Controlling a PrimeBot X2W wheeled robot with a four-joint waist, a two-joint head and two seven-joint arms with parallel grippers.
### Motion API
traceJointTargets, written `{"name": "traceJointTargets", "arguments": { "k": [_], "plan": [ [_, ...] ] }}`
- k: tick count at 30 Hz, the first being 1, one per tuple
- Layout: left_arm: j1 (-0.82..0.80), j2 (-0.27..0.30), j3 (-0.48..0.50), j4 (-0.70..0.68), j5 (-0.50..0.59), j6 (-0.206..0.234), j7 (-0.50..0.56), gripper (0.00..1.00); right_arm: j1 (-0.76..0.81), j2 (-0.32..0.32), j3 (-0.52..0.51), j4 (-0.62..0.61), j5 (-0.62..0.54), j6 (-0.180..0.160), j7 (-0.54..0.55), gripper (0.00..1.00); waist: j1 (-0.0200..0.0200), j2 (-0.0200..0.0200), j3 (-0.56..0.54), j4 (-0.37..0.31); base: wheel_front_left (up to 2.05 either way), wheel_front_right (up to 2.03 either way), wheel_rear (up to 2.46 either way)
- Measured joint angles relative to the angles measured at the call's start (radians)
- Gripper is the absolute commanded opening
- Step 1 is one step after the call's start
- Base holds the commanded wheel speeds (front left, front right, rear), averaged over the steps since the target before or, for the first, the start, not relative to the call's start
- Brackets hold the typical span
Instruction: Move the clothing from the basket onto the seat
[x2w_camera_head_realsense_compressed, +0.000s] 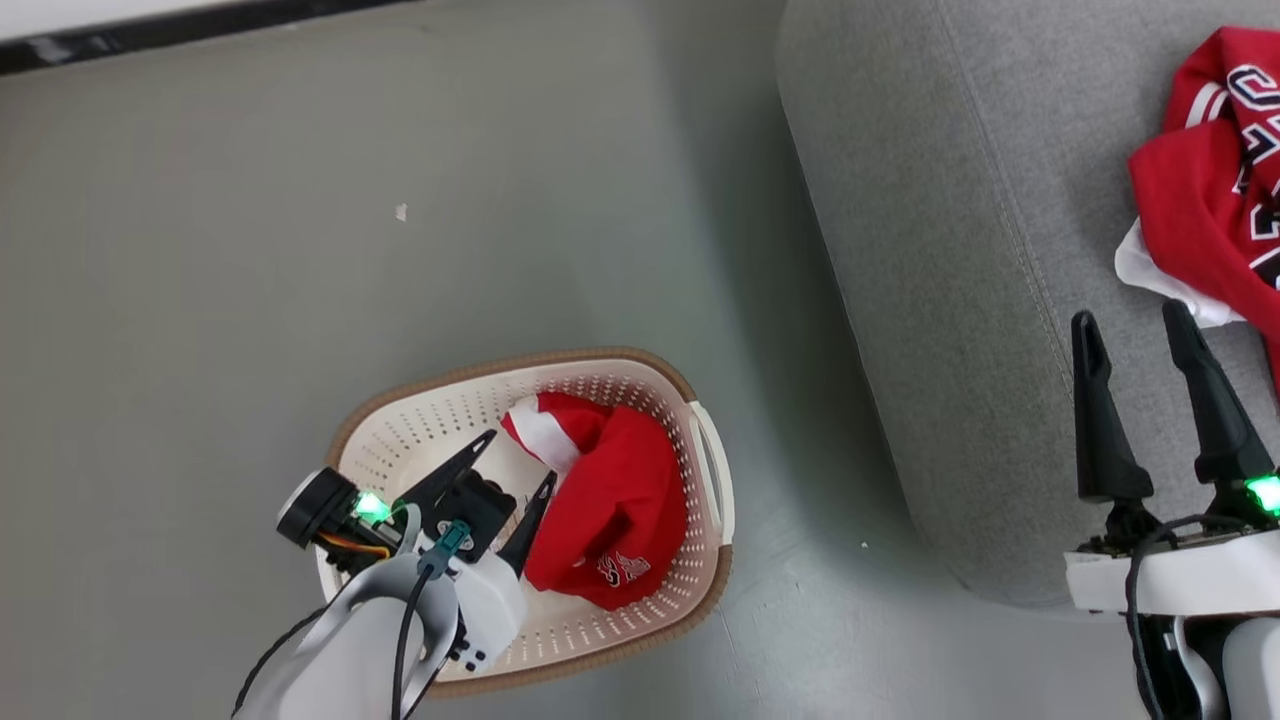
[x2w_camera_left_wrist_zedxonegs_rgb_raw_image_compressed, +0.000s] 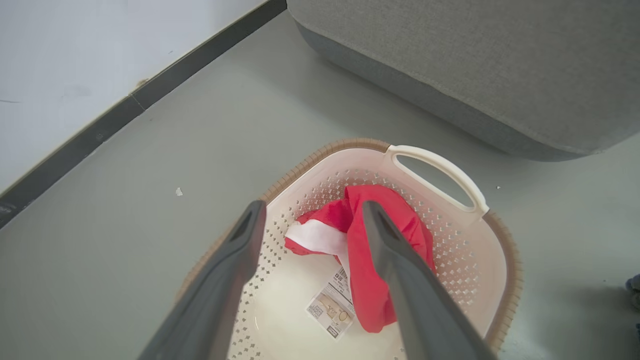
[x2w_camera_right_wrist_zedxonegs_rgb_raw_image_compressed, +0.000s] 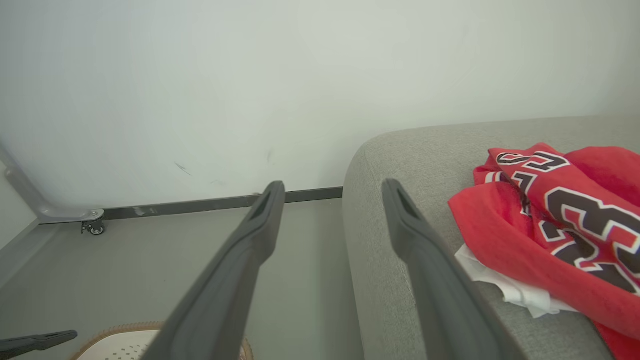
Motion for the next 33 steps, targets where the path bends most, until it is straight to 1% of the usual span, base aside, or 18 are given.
{"name": "traceJointTargets", "arguments": {
  "k": [7, 13, 22, 33],
  "plan": [
    [-0.044, -0.004, -0.005, 0.015, 0.017, 0.000, -0.008, 1.00, -0.055, 0.000, 0.001, 0.004, 0.019, 0.000, -0.001, 1.00, 0.0000, 0.0000, 0.066, -0.023, 0.00, 0.00, 0.00],
    [-0.089, -0.006, -0.027, 0.034, 0.044, 0.000, -0.013, 1.00, -0.114, 0.000, 0.007, 0.026, 0.034, 0.000, -0.005, 1.00, 0.0000, 0.0000, 0.133, -0.048, 0.00, 0.00, 0.00],
    [-0.122, -0.003, -0.067, 0.099, 0.088, -0.009, 0.002, 1.00, -0.177, 0.000, 0.030, 0.054, 0.061, 0.000, -0.012, 1.00, 0.0000, 0.0000, 0.207, -0.078, 0.00, 0.00, 0.00],
    [-0.167, 0.003, -0.078, 0.166, 0.106, -0.009, 0.020, 1.00, -0.242, 0.000, 0.037, 0.067, 0.090, 0.000, -0.013, 1.00, 0.0000, 0.0000, 0.280, -0.120, 0.00, 0.00, 0.00]
  ]
}}
